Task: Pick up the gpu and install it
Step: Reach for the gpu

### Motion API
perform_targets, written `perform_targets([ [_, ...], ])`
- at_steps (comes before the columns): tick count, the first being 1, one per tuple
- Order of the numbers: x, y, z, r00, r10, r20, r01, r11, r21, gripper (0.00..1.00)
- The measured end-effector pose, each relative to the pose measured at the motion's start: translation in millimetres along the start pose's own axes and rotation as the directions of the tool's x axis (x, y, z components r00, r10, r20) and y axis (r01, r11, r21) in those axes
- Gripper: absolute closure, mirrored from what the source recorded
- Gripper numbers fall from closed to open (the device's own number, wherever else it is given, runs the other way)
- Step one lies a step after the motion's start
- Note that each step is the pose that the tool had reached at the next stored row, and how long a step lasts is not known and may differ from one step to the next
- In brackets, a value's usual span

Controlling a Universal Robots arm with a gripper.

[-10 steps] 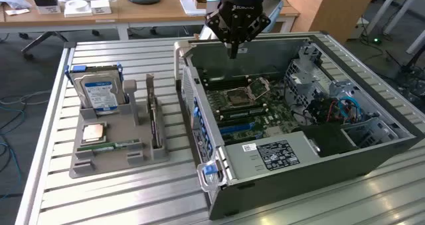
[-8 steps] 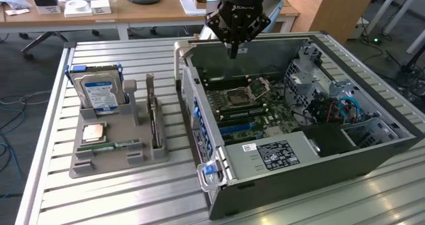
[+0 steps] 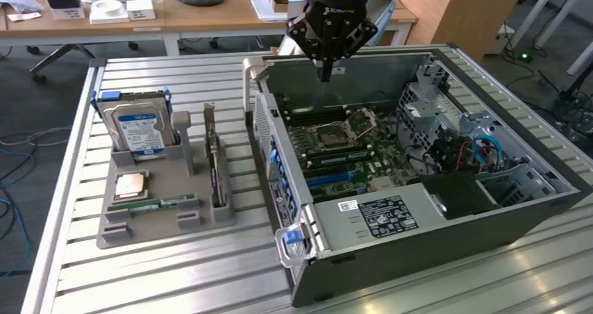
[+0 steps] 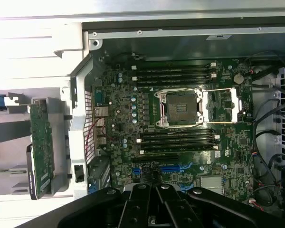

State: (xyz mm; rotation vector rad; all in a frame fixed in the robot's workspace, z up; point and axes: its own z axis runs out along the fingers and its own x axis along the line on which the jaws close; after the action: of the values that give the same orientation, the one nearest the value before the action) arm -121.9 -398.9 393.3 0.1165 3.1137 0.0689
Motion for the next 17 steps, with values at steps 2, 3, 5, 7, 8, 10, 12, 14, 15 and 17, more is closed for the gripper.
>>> perform_targets([
  [2,0.7,0.0,0.1,1.0000,0.000,0.0001,0.000,1.0000,-0.0002,0.89],
  [3,1.2,-0.1,0.1,1.0000,0.000,0.0002,0.000,1.0000,-0.0002,0.89],
  [5,3.5,-0.3,-0.1,1.0000,0.000,0.0000,0.000,1.0000,0.0001,0.89],
  [7,7.6,-0.6,-0.2,1.0000,0.000,0.0000,0.000,1.0000,0.0000,0.89],
  [8,9.9,-0.7,-0.3,1.0000,0.000,0.0000,0.000,1.0000,0.0000,0.89],
  [10,14.7,-1.1,-0.4,1.0000,0.000,0.0000,0.000,1.0000,0.0001,0.89],
  [12,20.0,-1.5,-0.5,1.0000,0.000,0.0000,0.000,1.0000,0.0001,0.89],
  [14,25.9,-1.9,-0.6,1.0000,0.000,0.0000,0.000,1.0000,0.0000,0.89],
  [15,28.9,-2.2,-0.7,1.0000,0.000,0.0000,0.000,1.0000,0.0000,0.89],
  [17,34.2,-2.5,-0.8,1.0000,0.000,0.0000,0.000,1.0000,0.0001,0.89],
])
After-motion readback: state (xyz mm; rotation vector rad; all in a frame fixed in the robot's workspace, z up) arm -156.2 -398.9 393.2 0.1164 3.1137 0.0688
